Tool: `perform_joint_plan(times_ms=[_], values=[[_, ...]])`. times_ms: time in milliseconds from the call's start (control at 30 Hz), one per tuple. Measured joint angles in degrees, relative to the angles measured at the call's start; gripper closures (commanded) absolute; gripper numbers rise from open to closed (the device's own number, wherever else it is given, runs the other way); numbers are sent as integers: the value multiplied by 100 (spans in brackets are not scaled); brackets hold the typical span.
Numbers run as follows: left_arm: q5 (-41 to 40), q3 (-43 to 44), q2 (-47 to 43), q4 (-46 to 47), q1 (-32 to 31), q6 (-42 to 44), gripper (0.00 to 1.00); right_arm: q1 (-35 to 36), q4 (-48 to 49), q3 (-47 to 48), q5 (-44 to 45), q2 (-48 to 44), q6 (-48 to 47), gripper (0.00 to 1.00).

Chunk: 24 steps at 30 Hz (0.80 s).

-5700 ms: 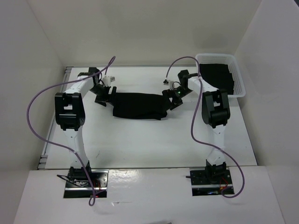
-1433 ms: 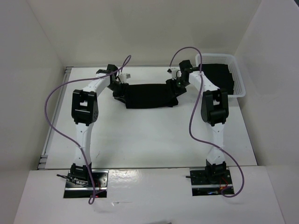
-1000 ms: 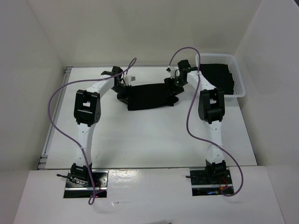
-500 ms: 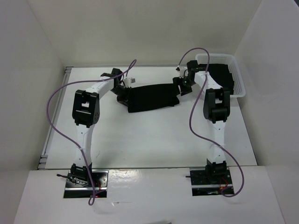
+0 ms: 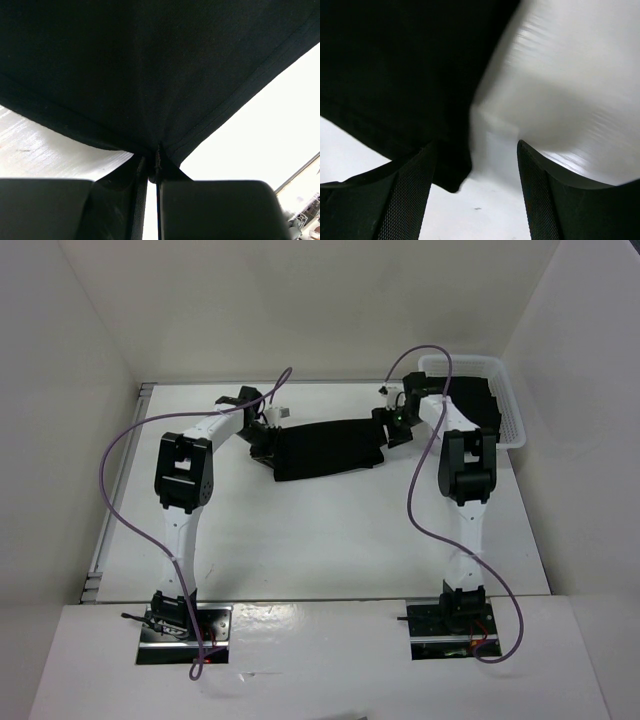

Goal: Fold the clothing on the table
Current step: Fold the skirt

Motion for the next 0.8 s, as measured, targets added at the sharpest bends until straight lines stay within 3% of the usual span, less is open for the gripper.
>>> perform_joint_plan(times_ms=[500,600,633,733,767,800], values=[[2,0,-2,-26,-50,11,89,380,-4,111,-684,144,2,29],[0,0,-2,-55,-94,22,89,507,22,219,-752,247,-15,46],[0,0,-2,-63,-111,24,89,551,37,234,-798,284,-13,59],[0,0,-2,-85,-157,28,89,658,35,238,-922,376,-7,79],[0,0,-2,-94,-173,31,89,680,33,240,-925,400,2,92],[0,0,-2,-105,-184,31,89,691,31,251,-975,420,15,99]])
